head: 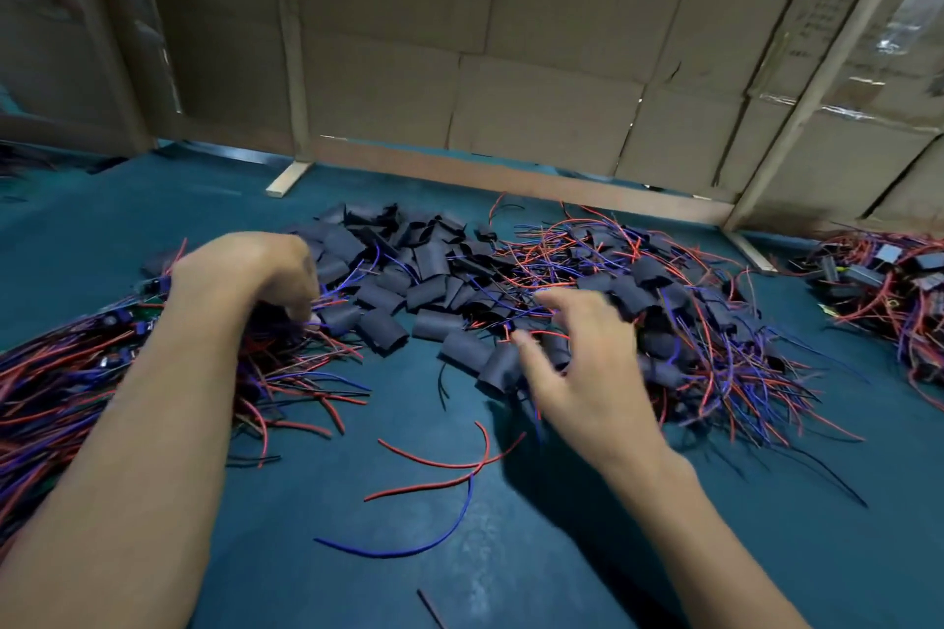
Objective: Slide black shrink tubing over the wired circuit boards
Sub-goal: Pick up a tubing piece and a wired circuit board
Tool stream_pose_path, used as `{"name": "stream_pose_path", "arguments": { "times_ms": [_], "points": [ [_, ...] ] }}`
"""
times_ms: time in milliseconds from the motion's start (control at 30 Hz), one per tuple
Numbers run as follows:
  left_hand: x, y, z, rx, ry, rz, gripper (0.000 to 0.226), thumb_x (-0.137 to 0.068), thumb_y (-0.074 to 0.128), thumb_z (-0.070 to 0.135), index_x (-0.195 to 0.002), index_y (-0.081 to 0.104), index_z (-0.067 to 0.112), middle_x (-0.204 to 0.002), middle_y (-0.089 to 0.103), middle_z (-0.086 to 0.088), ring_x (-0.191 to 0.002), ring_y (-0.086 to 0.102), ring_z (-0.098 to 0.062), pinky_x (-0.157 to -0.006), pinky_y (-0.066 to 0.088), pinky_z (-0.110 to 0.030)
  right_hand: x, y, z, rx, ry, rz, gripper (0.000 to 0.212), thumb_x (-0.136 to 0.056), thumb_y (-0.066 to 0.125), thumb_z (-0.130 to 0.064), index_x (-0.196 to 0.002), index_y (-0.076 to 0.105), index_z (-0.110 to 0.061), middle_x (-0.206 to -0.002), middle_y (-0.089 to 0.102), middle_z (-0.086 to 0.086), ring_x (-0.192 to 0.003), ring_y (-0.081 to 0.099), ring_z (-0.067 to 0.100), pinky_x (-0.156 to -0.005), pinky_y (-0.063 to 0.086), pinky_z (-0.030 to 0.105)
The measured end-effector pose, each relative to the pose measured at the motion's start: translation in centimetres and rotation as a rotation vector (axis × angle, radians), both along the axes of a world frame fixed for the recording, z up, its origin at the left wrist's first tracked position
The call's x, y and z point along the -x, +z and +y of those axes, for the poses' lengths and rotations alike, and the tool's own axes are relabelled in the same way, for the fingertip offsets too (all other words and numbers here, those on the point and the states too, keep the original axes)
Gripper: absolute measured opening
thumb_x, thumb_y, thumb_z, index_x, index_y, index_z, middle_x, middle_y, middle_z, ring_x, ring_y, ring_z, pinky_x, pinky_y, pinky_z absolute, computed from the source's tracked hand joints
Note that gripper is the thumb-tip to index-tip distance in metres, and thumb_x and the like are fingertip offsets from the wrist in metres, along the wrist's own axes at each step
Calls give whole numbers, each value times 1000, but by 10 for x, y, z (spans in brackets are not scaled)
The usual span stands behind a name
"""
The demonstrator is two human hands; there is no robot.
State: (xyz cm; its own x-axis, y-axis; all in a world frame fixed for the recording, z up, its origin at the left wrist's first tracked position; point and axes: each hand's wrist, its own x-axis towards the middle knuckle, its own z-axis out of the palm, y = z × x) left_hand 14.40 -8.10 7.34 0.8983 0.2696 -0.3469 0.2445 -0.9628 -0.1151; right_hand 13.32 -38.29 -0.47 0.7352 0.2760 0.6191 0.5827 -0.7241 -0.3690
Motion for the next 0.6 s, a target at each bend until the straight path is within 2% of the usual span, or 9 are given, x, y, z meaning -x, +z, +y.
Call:
{"name": "stream_pose_path", "arguments": {
  "times_ms": [67, 133, 267, 400, 500, 600],
  "points": [
    [-3, -1, 3, 126, 51, -118, 26, -84, 80, 27, -106, 75, 15, -112, 73, -6, -105, 66, -24, -91, 51, -30, 0, -11, 6, 313, -1, 196, 55, -93, 61, -50, -142, 51, -26, -133, 59, -3, -123, 49, 24, -100, 31, 41],
    [-2, 1, 6, 230, 89, -179, 16, -80, 84, 23, -92, 78, 15, -95, 74, -6, -92, 66, -24, -85, 50, -30, -1, -17, 7, 395, -7, 284, 53, -95, 58, -56, -141, 52, -30, -135, 59, -7, -127, 46, 21, -101, 25, 38],
    [-1, 5, 5, 274, 85, -292, 16, -84, 81, 30, -88, 77, 16, -94, 72, -6, -95, 65, -27, -82, 50, -31, 0, -10, 3, 308, 34, 197, 45, -91, 67, -51, -128, 67, -25, -125, 68, -7, -121, 55, 22, -99, 30, 39],
    [0, 19, 5, 396, 23, -504, 15, -83, 81, 31, -74, 74, 22, -74, 71, 0, -71, 61, -12, -60, 39, -24, 2, -6, 1, 175, 29, 169, 48, -92, 69, -48, -130, 66, -19, -125, 70, -3, -116, 61, 22, -98, 39, 42],
    [4, 30, 5, 495, -70, -622, 17, -83, 81, 34, -70, 73, 26, -65, 72, 4, -65, 62, -4, -58, 38, -21, 5, -3, 0, 105, 32, 154, 47, -92, 69, -46, -130, 67, -18, -124, 70, -3, -113, 62, 19, -98, 38, 38],
    [9, 37, 4, 582, -142, -694, 15, -83, 80, 38, -71, 76, 31, -60, 70, 7, -51, 56, 2, -53, 40, -20, 8, -1, 1, 58, 38, 151, 46, -92, 71, -43, -130, 67, -18, -122, 70, -4, -109, 61, 16, -96, 38, 33]
  ]
}}
